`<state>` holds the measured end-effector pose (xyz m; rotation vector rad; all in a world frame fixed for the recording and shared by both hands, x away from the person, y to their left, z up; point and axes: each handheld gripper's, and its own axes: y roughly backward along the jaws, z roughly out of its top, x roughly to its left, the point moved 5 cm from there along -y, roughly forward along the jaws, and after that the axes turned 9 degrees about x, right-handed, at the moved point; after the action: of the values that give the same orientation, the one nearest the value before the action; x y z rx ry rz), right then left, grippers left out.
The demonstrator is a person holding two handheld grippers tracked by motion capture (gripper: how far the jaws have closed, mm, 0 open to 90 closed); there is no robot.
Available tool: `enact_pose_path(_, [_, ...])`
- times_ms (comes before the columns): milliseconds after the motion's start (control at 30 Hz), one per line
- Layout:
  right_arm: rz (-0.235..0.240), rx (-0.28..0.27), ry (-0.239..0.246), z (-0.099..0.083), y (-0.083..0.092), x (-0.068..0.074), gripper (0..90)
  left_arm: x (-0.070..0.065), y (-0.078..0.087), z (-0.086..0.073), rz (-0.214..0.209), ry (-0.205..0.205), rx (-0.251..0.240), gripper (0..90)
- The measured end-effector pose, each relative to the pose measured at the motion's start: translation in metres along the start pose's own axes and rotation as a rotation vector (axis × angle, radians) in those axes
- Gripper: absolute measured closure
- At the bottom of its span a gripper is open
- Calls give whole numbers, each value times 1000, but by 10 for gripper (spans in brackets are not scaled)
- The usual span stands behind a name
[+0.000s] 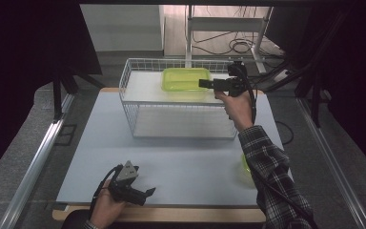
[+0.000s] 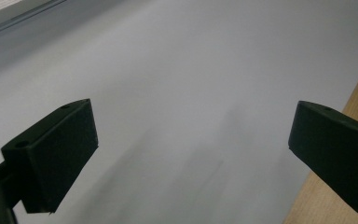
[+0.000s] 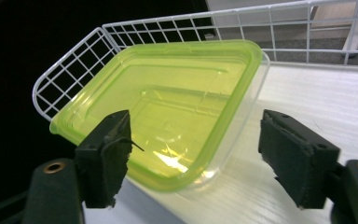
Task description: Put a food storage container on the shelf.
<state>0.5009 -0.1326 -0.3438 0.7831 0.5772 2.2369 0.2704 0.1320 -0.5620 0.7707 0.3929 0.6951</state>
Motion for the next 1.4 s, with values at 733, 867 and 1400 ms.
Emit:
enact_pose_path(733, [-2, 9, 160, -30, 12, 13, 82, -1, 5, 3, -30, 11, -57, 7])
enact_pose_path(867, [-21, 6, 196, -37, 15, 13, 64, -1, 5, 4, -34, 9, -63, 8])
enact_pose_path(1400, [-30, 35, 257, -69, 20, 11, 43, -2, 5, 5, -37, -12, -94, 0])
